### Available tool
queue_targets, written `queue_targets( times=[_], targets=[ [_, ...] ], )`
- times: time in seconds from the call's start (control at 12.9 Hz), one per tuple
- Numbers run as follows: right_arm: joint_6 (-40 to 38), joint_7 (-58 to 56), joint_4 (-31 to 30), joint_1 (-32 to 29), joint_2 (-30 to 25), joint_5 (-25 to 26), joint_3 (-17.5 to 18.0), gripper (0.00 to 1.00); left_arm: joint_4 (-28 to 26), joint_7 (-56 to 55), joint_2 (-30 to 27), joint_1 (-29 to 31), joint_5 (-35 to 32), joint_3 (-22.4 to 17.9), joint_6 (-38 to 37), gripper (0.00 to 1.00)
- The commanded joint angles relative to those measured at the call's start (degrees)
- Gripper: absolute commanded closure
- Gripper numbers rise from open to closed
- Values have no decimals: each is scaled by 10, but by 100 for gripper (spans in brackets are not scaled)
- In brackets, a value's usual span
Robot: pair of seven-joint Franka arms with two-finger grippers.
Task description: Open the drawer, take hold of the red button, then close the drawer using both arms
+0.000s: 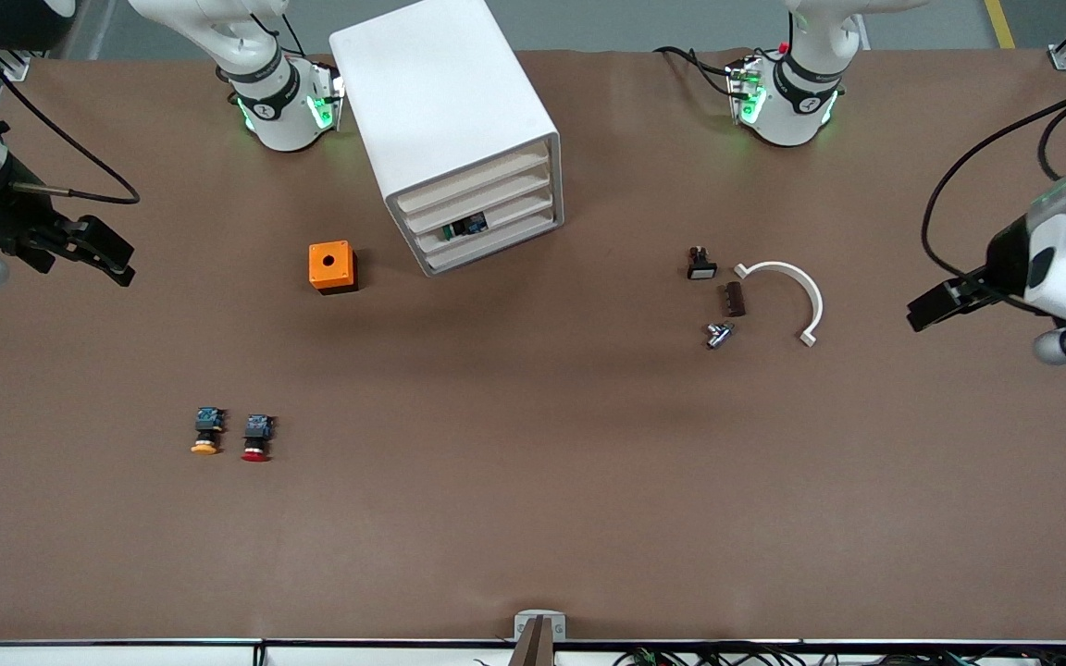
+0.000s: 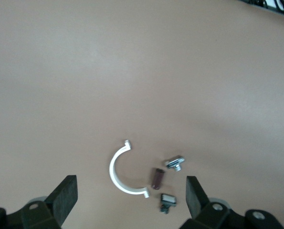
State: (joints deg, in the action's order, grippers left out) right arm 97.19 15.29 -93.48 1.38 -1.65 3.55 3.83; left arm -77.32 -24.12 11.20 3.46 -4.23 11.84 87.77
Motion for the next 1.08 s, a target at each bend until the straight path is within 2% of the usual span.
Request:
queue_targets(
  times=[0.0,0.15,0.23,0.46,0.62,1.0],
  targets=[
    [1,-36,-9,-4,-15,-8,-7,0,-18,54,-30,1,-10,-23,-22,0],
    [-2,-48,-9,-6,-17,-9,-8,0,-21,85,-44,-34,-8,-72,-28,0],
    [-2,-49,-10,-5,-19,-8,-8,0,-27,96,-52,-36,-3,-79,-37,0],
    [0,-47,-9,-2,-21,-8,-13,0,-105,123,-107,-74,12,-133,-11,0],
    [1,-44,-7,-4,-21,-8,-13,0,-126,123,-127,-73,13,-134,-7,0],
    [-2,-54,-7,-20,-20,-8,-8,0,-125,123,-128,-72,15,-125,-3,0]
  ],
)
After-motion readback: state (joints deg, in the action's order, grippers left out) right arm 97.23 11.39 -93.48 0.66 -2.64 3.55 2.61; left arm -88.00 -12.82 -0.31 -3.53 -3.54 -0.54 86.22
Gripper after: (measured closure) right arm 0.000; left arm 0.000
